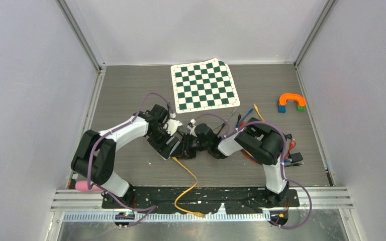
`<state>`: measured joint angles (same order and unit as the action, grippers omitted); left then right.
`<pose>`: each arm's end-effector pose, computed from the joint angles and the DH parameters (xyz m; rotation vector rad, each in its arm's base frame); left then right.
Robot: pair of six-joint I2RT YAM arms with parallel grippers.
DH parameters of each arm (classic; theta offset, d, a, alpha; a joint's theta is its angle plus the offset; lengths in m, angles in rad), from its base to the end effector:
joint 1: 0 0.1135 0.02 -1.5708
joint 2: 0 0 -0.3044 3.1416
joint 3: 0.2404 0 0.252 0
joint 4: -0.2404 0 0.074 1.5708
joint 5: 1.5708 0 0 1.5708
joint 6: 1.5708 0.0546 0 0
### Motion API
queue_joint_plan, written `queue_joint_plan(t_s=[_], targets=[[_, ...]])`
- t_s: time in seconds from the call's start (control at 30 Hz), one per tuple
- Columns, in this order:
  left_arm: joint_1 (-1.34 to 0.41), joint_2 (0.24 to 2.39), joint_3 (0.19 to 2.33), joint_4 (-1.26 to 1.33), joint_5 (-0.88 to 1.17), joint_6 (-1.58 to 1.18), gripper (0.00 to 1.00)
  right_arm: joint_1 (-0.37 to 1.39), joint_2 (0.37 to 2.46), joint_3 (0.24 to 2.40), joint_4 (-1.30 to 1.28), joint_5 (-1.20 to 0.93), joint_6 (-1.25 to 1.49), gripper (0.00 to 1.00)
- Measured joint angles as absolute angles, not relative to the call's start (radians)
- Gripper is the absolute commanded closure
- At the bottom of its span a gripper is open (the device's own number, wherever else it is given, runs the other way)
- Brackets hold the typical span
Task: Pull the plug from the switch port
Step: Pull the connector from the switch port.
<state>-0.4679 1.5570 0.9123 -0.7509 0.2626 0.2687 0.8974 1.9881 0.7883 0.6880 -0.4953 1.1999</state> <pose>0.2342 -0.1342 0.1940 1.0998 2.7543 -0.4156 0.2257 0.3245 0.1257 0.0111 2.5590 1.6033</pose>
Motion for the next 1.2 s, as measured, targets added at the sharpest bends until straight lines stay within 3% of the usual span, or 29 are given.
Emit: queue_joint_plan(t_s=[0.17, 1.2], targets=[[-0.466, 1.557, 0.912, -0.754, 0.263, 0.269, 0.69, 0.897, 1.988, 0.788, 0.691, -0.499, 1.198, 0.95], [-0.467, 1.527, 0.912, -0.745, 0.218, 0.233, 0.65, 0.875, 1.988, 0.785, 0.725, -0.537, 1.117, 0.95]])
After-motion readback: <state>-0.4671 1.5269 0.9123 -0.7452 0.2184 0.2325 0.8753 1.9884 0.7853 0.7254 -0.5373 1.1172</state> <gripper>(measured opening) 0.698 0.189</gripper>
